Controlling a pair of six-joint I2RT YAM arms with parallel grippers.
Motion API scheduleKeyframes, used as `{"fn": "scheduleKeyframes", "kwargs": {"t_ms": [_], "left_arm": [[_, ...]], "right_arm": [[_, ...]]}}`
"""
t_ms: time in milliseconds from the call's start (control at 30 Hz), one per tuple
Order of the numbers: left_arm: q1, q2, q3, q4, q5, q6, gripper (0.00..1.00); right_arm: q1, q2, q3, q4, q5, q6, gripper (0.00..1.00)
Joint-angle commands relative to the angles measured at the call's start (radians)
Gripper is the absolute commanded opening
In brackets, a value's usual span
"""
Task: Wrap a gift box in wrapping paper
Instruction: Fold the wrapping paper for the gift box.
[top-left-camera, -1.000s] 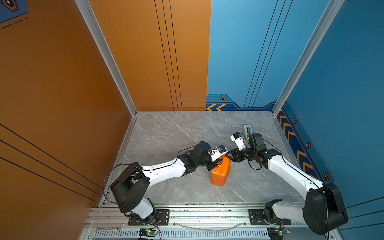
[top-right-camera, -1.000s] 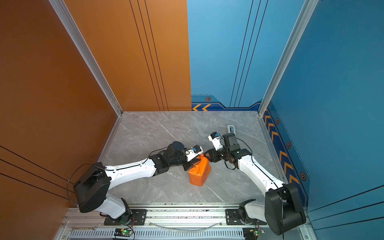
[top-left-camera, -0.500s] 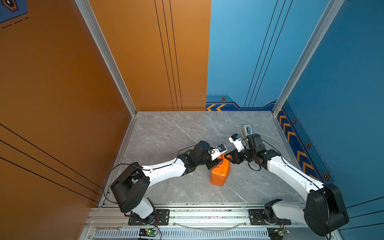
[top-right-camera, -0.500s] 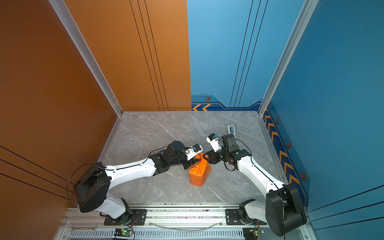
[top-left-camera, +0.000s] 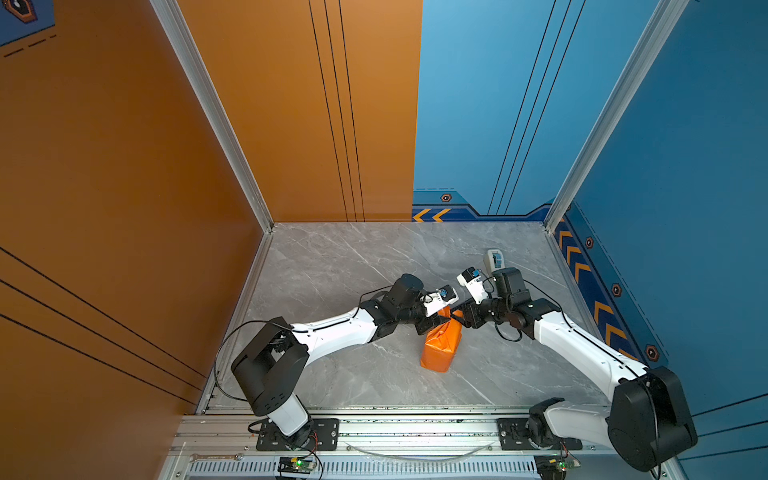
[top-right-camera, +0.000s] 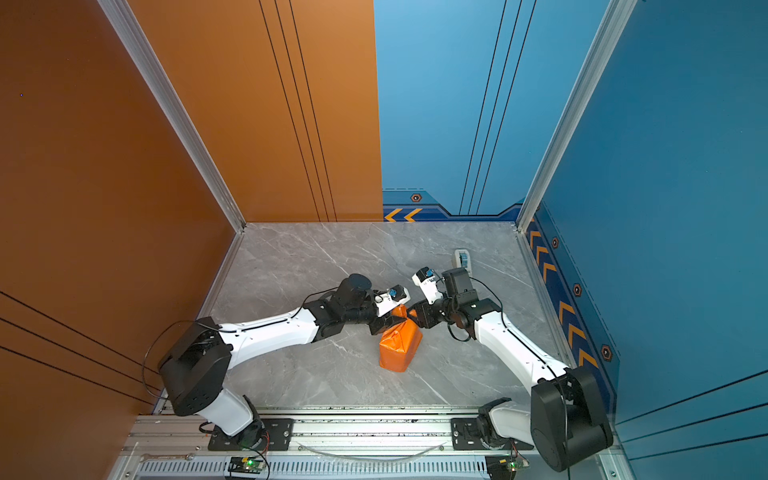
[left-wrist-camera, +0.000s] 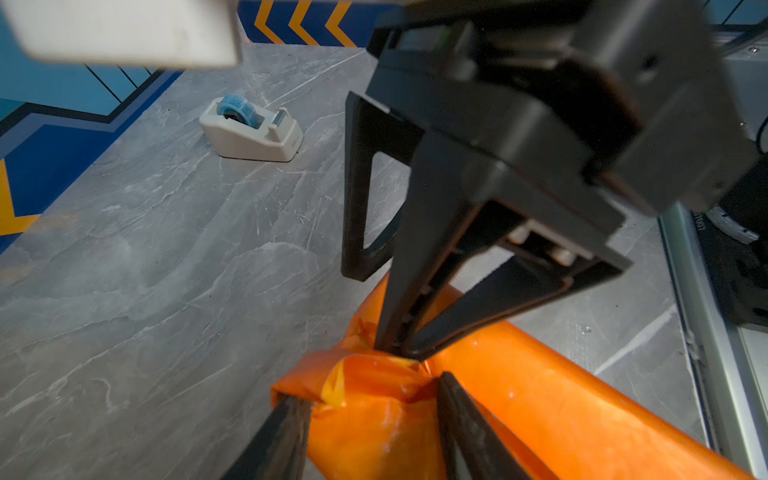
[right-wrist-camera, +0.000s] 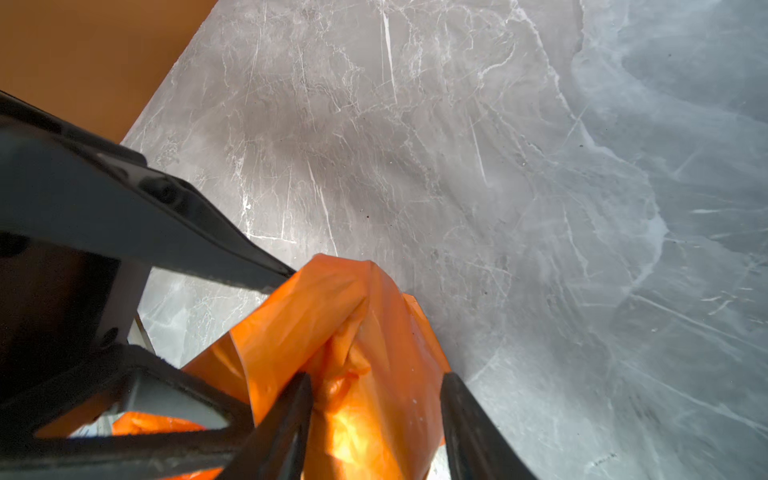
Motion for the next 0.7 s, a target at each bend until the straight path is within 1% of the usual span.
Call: {"fn": "scheduleKeyframes", "kwargs": {"t_ms": [0,100,167,233,267,333,400,467,500,600,667], "left_arm": [[0.023,0.045,0.012,-0.079,0.065,0.027,0.50],[0.039,0.073,0.049,-0.108,0.116,0.035,0.48],[0.048,0.092,0.066,-0.147,0.149,0.046,0.48],[0.050,0.110,0.088,-0.199,0.162,0.063,0.47],[0.050,0.117,0.093,-0.212,0.165,0.068,0.47],[0.050,0.128,0.103,-0.235,0.172,0.071,0.46],[0.046,0.135,0.105,-0.244,0.179,0.071,0.46],[0.044,0.138,0.107,-0.253,0.182,0.073,0.45],[0.042,0.139,0.107,-0.258,0.184,0.073,0.46],[0.038,0.140,0.106,-0.263,0.186,0.076,0.45],[0.038,0.138,0.107,-0.264,0.186,0.079,0.46]], "right_arm": [[-0.003,0.005,-0.021,-0.050,-0.005,0.015,0.53],[-0.016,-0.027,-0.022,-0.024,-0.026,0.062,0.54],[-0.028,-0.054,-0.025,-0.019,-0.040,0.097,0.58],[-0.047,-0.100,-0.039,-0.011,-0.046,0.145,0.66],[-0.059,-0.122,-0.050,0.003,-0.045,0.180,0.68],[-0.091,-0.177,-0.078,0.039,-0.040,0.272,0.76],[-0.099,-0.218,-0.105,0.079,-0.024,0.389,0.83],[-0.082,-0.229,-0.117,0.108,-0.013,0.489,0.85],[-0.061,-0.224,-0.117,0.110,0.012,0.532,0.86],[0.004,-0.183,-0.095,0.068,0.130,0.597,0.90],[0.020,-0.146,-0.082,0.049,0.166,0.616,0.92]]}}
